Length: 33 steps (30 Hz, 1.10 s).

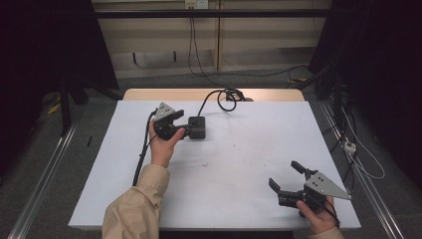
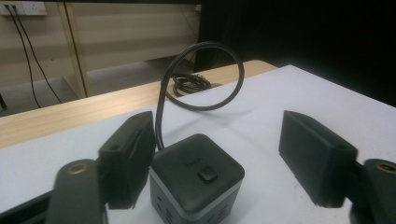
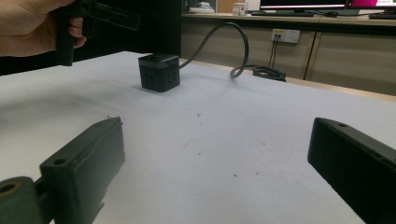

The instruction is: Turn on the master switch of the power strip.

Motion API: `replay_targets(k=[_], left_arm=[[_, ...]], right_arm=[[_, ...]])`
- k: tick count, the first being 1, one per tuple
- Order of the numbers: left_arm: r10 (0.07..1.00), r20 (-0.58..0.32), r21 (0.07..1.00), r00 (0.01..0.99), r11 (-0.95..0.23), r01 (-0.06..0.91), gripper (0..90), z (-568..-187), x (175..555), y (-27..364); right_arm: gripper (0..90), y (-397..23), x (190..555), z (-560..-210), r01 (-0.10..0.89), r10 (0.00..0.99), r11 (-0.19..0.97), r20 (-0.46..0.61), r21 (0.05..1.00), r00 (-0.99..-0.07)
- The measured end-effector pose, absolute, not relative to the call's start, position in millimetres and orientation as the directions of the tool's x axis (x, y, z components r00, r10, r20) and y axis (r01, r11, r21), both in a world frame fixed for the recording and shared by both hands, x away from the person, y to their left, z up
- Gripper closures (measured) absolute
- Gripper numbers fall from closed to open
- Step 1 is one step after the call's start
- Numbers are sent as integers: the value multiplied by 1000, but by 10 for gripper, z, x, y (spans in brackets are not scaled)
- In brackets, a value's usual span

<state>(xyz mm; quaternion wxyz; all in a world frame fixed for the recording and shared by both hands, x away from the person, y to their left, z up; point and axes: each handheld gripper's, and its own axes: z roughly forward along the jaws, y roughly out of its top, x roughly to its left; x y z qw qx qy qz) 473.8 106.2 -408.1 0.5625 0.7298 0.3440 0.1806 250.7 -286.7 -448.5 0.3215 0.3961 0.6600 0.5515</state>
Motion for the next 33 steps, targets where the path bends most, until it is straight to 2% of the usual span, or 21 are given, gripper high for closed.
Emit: replay_targets(k=[33], left_arm=[[722, -125, 931, 681, -152, 333, 595, -4154, 4826, 1065]], right_arm=[[35, -2864, 2505, -4483, 168, 876, 78, 12, 983, -482]])
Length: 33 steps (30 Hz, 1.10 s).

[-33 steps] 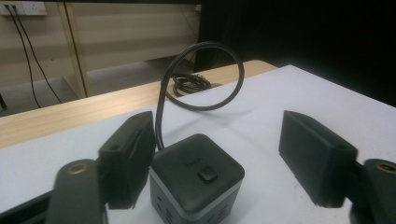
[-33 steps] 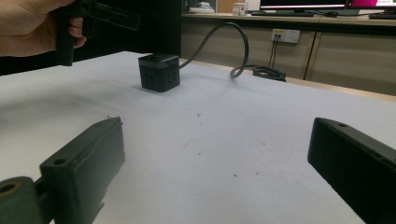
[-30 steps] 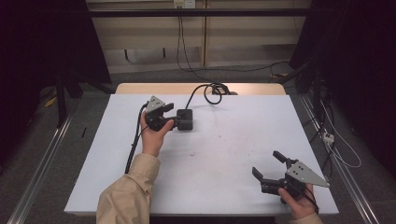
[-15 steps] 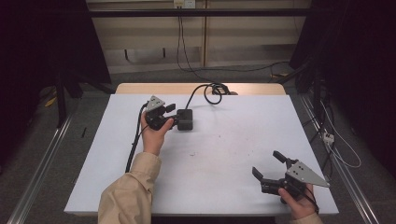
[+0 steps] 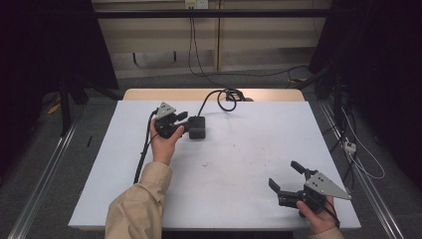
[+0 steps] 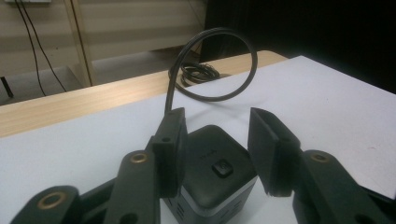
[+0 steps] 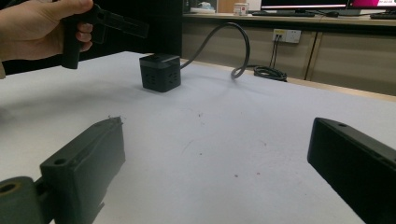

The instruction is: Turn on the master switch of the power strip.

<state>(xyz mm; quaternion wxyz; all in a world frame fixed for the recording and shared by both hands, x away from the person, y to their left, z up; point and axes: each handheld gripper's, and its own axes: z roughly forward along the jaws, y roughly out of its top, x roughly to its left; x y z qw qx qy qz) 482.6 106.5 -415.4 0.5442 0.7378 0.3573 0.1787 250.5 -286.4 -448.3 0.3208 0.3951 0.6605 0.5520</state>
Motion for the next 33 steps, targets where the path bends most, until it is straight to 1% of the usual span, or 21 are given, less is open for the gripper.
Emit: replay_targets(k=[1, 2, 8, 9, 15, 20, 24, 33], left_arm=[[721, -125, 930, 682, -155, 334, 606, -4158, 4828, 1064], [719, -122, 929, 684, -159, 333, 643, -4161, 4830, 1064], [719, -127, 926, 684, -160, 341, 665, -4171, 4835, 1058], [716, -127, 925, 686, -163, 342, 690, -4173, 4836, 1057], [717, -119, 921, 687, -178, 346, 698, -4190, 4847, 1054], [716, -117, 919, 688, -184, 347, 736, -4202, 4855, 1044], [711, -114, 917, 694, -193, 348, 749, -4198, 4864, 1030], [703, -131, 912, 699, -190, 362, 801, -4182, 4879, 1000]], right_arm=[[35, -2865, 2505, -4483, 168, 876, 78, 13, 983, -482], [35, -2866, 2505, -4483, 168, 877, 77, 14, 983, -481], [35, -2869, 2507, -4483, 167, 877, 76, 14, 983, -481], [35, -2868, 2508, -4484, 167, 877, 76, 14, 983, -481], [35, -2865, 2510, -4483, 167, 876, 76, 14, 983, -481], [35, -2868, 2509, -4483, 167, 877, 76, 13, 983, -480], [35, -2869, 2510, -4483, 166, 877, 76, 13, 983, -480], [35, -2870, 2508, -4482, 167, 877, 76, 14, 983, -479]])
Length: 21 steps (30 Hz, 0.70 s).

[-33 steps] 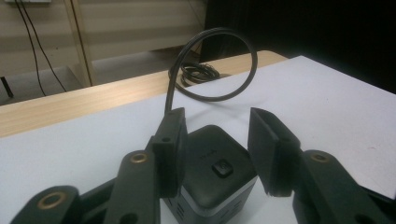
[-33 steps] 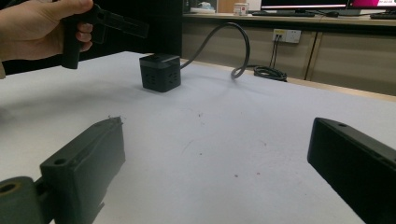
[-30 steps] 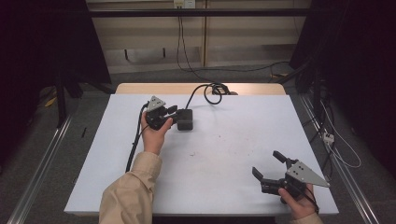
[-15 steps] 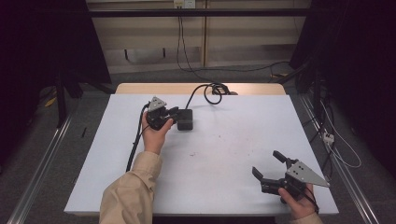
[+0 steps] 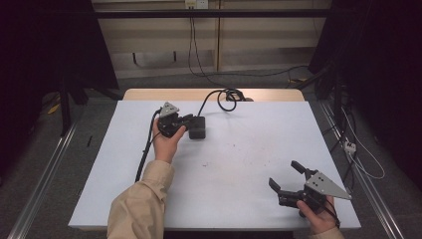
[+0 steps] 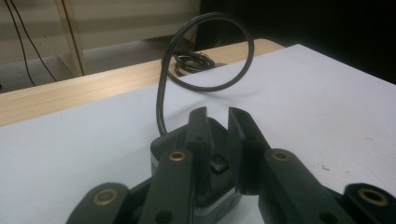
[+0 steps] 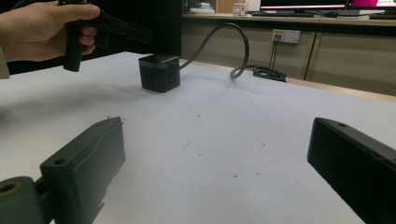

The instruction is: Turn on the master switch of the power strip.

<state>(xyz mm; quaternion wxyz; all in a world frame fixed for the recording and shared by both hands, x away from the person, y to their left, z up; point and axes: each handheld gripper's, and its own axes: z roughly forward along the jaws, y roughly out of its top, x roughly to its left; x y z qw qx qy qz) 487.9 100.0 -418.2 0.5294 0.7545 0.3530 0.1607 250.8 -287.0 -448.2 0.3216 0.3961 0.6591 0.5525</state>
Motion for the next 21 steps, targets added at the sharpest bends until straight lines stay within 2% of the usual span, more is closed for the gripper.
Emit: replay_targets(k=[21], left_arm=[[700, -123, 897, 704, -225, 381, 900, -4224, 4890, 945]], right_arm=[[35, -2869, 2506, -4481, 166, 878, 78, 11, 983, -478]])
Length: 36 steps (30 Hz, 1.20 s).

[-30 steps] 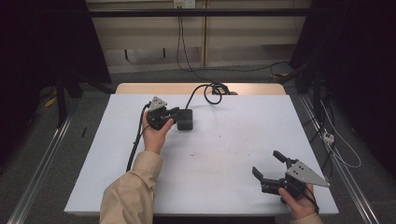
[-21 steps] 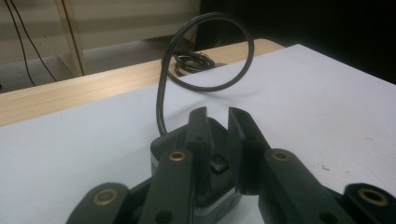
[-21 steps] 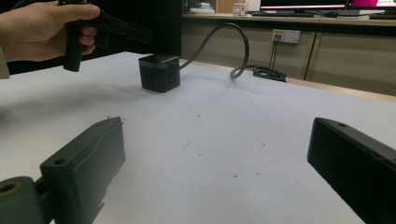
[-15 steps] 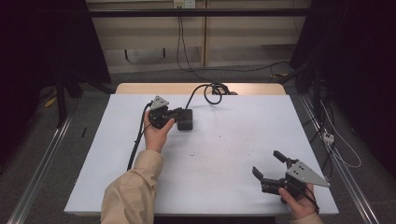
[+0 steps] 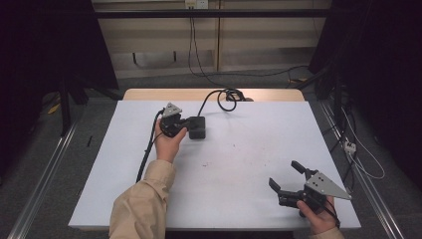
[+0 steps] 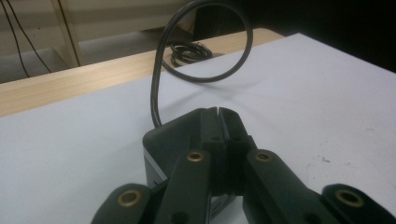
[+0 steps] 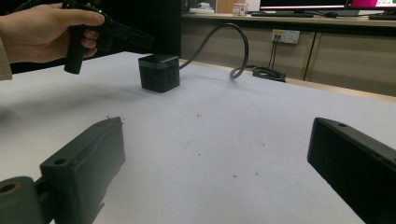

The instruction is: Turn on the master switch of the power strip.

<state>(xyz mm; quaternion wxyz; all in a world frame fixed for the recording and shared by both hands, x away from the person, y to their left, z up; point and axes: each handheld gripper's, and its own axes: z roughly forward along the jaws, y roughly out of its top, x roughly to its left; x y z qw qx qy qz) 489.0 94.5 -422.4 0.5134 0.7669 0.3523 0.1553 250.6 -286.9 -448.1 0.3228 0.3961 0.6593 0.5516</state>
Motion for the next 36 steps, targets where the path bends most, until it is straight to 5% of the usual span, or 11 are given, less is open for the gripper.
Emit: replay_targets(k=[36], left_arm=[[714, -132, 881, 688, -233, 411, 900, -4305, 4933, 897]], right_arm=[[35, -2872, 2503, -4480, 167, 879, 76, 13, 983, -477]])
